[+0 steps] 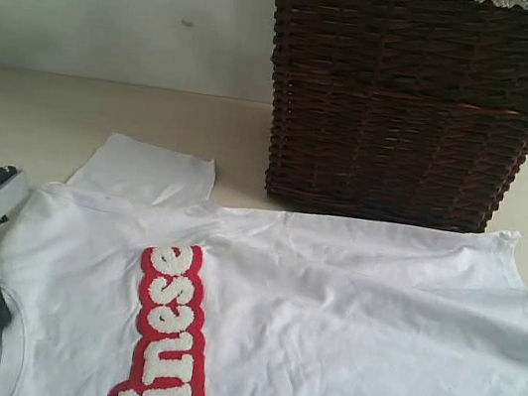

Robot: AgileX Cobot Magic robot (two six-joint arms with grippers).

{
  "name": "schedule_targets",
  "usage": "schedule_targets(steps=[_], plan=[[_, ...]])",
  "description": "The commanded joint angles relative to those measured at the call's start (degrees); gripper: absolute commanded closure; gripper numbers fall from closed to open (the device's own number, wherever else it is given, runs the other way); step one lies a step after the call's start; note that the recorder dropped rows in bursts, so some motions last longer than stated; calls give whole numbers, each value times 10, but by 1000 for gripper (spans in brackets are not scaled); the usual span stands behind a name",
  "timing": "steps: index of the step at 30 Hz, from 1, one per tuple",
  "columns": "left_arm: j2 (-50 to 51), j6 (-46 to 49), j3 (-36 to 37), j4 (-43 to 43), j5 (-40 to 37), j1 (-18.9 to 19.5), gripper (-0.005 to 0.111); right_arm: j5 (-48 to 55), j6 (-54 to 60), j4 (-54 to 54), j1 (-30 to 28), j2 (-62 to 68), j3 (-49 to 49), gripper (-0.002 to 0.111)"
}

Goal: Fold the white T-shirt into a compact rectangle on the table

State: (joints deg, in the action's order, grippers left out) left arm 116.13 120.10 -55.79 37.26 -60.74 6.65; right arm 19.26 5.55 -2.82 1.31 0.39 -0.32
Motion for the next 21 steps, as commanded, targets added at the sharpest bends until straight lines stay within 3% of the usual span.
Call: schedule_targets(steps=[1,6,10,17,21], plan=[[-16,0,-8,21,-2,2,104,-5,1,-2,0,-4,3,85],[-71,0,-19,28,-92,15,83,-5,1,-2,0,-4,3,85],[-97,-1,-14,36,-92,20,68,-5,1,-2,0,-4,3,85],[-97,0,-17,182,-92,11,65,-5,1,-1,0,-4,3,85],[-88,0,-17,188,-92,-29,65,-5,1,-1,0,-4,3,85]])
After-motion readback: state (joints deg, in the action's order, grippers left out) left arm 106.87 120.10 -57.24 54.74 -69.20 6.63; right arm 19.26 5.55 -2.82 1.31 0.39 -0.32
